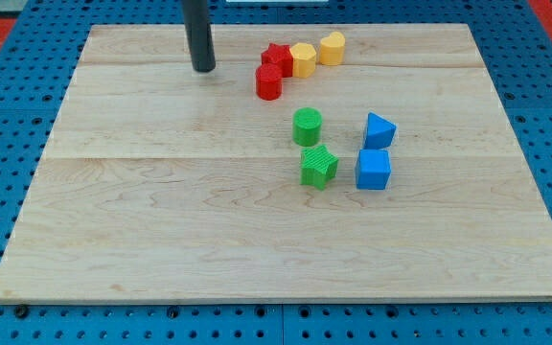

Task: Move the green circle closer to the blue triangle

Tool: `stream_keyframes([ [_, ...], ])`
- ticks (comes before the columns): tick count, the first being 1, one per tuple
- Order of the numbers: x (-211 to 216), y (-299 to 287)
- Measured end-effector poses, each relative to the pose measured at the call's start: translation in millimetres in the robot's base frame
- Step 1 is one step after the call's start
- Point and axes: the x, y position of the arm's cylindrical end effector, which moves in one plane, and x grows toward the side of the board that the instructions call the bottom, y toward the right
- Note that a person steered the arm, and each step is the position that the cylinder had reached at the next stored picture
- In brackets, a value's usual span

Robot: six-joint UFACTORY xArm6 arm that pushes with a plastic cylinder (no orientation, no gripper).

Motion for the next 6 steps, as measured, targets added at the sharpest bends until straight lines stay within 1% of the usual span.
stream_keyframes([
  [1, 21.0, 41.2],
  [2, 28.9, 71.6],
  [3, 23.9, 72.1],
  [6, -33.4, 65.6],
])
